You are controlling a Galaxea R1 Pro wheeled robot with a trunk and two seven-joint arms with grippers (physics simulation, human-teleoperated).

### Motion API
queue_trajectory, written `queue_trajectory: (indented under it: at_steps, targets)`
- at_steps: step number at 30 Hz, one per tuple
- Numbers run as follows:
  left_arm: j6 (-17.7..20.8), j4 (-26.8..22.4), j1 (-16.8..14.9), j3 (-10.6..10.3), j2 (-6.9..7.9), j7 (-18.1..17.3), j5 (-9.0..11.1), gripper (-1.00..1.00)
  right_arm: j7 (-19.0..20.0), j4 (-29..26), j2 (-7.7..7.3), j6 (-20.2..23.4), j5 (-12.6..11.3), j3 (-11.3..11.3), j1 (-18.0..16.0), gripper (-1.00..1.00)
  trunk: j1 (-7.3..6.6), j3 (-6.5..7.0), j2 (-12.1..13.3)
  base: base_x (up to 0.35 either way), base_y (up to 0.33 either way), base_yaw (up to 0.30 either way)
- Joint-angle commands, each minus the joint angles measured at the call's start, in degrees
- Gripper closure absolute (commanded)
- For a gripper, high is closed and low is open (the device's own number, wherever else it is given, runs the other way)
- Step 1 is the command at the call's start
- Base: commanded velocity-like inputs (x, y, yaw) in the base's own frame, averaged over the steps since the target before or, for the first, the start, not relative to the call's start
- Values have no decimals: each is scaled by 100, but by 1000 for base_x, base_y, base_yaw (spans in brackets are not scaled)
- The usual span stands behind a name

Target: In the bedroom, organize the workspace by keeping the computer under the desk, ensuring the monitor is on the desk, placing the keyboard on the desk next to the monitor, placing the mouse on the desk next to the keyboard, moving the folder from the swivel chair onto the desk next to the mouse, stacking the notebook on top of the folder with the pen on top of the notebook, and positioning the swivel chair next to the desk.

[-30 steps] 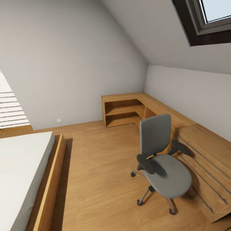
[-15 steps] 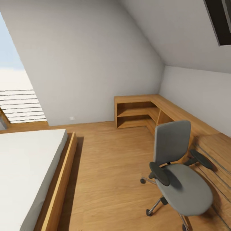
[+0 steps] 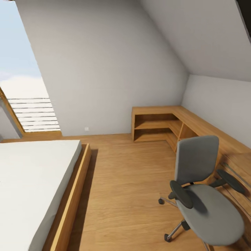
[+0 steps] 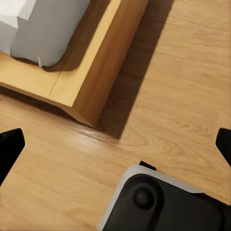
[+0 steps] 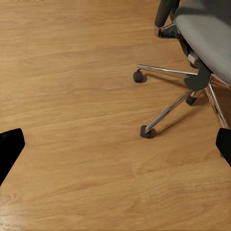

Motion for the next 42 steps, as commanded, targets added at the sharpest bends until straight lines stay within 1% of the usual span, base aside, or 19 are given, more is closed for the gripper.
queue_trajectory:
  at_steps: [1,5,15,19,31,42]
  targets:
    - [-10,-2,-2,-48,-1,40,20,-100,-29,12,3,-17,-20,36,-6,-100,3,-2,-9,0,0,140]
    - [-17,-2,-2,-48,-1,40,27,-100,-27,12,3,-11,-20,-28,-6,-100,3,31,-9,0,0,138]
    - [-11,-2,-2,-48,-1,40,29,-100,-26,11,3,-11,-20,-52,-6,-100,3,115,-9,5,0,131]
    - [-14,-2,-2,-48,-1,40,25,-100,-23,10,3,-9,-20,-52,-6,-100,3,149,-9,185,0,125]
    - [-10,-2,-2,-48,-1,40,12,-100,5,10,1,6,8,-40,-6,-100,3,245,-9,291,0,104]
    - [-17,-2,-2,-48,-1,40,5,-100,26,12,-29,9,31,-32,-6,-100,3,259,-9,50,0,10]
